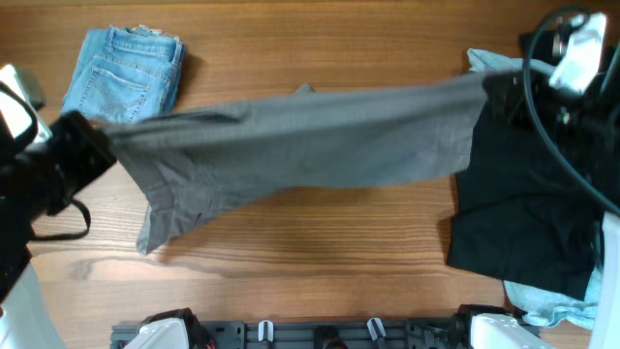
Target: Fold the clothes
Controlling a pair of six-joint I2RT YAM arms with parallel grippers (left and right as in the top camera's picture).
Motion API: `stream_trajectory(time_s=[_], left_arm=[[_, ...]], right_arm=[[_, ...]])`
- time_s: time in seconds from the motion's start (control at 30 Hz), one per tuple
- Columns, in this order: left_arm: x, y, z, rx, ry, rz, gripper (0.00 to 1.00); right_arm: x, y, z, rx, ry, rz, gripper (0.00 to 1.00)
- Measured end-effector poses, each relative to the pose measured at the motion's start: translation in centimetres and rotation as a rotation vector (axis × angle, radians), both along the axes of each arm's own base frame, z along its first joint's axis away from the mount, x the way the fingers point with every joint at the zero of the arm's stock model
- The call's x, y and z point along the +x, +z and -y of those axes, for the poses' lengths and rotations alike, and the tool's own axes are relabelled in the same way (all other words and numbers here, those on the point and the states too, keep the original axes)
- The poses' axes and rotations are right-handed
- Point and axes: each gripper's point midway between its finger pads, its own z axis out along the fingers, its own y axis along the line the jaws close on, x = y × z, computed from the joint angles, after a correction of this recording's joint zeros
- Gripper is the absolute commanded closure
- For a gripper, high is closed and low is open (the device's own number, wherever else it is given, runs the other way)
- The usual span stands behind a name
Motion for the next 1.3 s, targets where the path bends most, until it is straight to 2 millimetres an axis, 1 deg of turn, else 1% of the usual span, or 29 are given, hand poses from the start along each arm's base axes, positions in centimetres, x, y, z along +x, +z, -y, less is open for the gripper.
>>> stream_trajectory(time_s=[0.07,0.1,0.17,0.23,0.27,0.3,0.33,0.4,0.47,0.5,0.57,0.6,0.67,0.73,0.8,0.83,0.87,0.9,0.93,0.97,1.0,1.07,1.1,1.13,1.17,1.2,1.23,1.27,1.3], left_arm=[[2.5,1.9,-0.2,0.016,-0.013,0.113,0.96],[4.0,3.0,-0.2,0.022,-0.025,0.175,0.96],[6.9,3.9,-0.2,0.016,-0.053,0.237,0.96],[9.0,3.0,-0.4,0.000,-0.064,0.217,0.96],[9.4,2.9,-0.4,-0.004,-0.067,0.210,0.96],[9.1,3.3,-0.3,-0.004,-0.066,0.208,0.96],[8.1,4.7,-0.3,0.009,-0.064,0.229,0.96],[5.0,9.3,-0.3,0.070,-0.044,0.345,0.96],[-0.9,14.6,-0.5,0.162,0.010,0.518,0.96],[-3.3,16.3,-0.5,0.192,0.032,0.584,0.96],[-7.0,17.8,-0.5,0.230,0.069,0.658,0.96],[-7.3,17.5,-0.5,0.231,0.074,0.646,0.96],[-3.4,15.6,-0.8,0.203,0.045,0.544,0.96],[2.8,13.5,-1.0,0.155,-0.008,0.454,0.96],[11.4,10.6,-0.7,0.081,-0.099,0.395,0.96],[17.0,7.7,-0.3,0.033,-0.153,0.355,0.96],[21.0,6.0,0.1,0.003,-0.195,0.358,0.96],[24.0,5.3,0.4,-0.013,-0.222,0.388,0.96],[27.6,6.0,0.8,-0.014,-0.255,0.495,0.96],[29.8,6.7,1.2,-0.007,-0.271,0.573,0.96],[31.3,8.2,1.9,-0.001,-0.287,0.663,0.96],[30.7,11.3,3.2,-0.003,-0.310,0.764,0.96],[29.2,12.5,3.9,-0.009,-0.321,0.772,0.96],[27.9,12.9,4.2,-0.015,-0.325,0.756,0.96],[25.8,13.1,4.5,-0.024,-0.323,0.713,0.96],[23.6,13.0,4.5,-0.027,-0.313,0.663,0.96],[21.2,11.8,4.3,-0.027,-0.291,0.574,0.96],[19.7,10.7,4.0,-0.019,-0.270,0.506,0.96],[18.4,8.1,3.6,-0.024,-0.246,0.385,0.96]], right_arm=[[2.7,1.6,-0.3,0.002,0.021,0.106,0.96],[3.9,3.1,-0.4,0.009,0.027,0.181,0.96],[5.0,4.3,-0.3,0.015,0.021,0.239,0.96],[4.7,4.3,-0.3,0.015,0.017,0.212,0.96],[4.1,5.0,-0.3,0.013,0.013,0.210,0.96],[2.6,5.5,-0.3,0.007,0.011,0.174,0.96],[1.4,6.6,-0.3,0.001,0.009,0.174,0.96],[-3.1,10.2,-0.4,-0.016,0.005,0.214,0.96],[-7.5,13.5,-0.6,-0.029,0.001,0.302,0.95],[-9.4,14.7,-0.7,-0.034,-0.001,0.343,0.96],[-11.2,15.7,-0.8,-0.040,-0.006,0.382,0.96],[-11.1,15.7,-0.8,-0.039,-0.005,0.380,0.96],[-8.3,14.8,-0.7,-0.030,0.005,0.337,0.96],[-3.8,14.3,-0.6,-0.019,0.022,0.321,0.96],[3.3,12.7,-0.6,-0.009,0.044,0.303,0.96],[8.9,11.3,-0.5,0.000,0.060,0.318,0.96],[12.6,9.6,-0.4,0.006,0.064,0.316,0.96],[15.4,9.0,-0.5,0.021,0.081,0.354,0.96],[18.1,8.6,-0.5,0.038,0.095,0.397,0.96],[20.3,9.1,-0.5,0.072,0.109,0.468,0.96],[20.8,10.0,-0.2,0.096,0.112,0.508,0.96],[19.4,12.4,1.0,0.124,0.105,0.549,0.96],[17.9,13.4,1.8,0.125,0.094,0.549,0.96],[16.1,14.0,2.4,0.122,0.078,0.525,0.96],[15.2,14.0,2.5,0.121,0.073,0.505,0.96],[13.3,14.1,2.6,0.111,0.067,0.473,0.96],[11.8,13.4,2.3,0.109,0.063,0.416,0.96],[10.5,11.3,2.2,0.106,0.054,0.309,0.96],[9.5,8.9,2.2,0.101,0.044,0.201,0.96]])
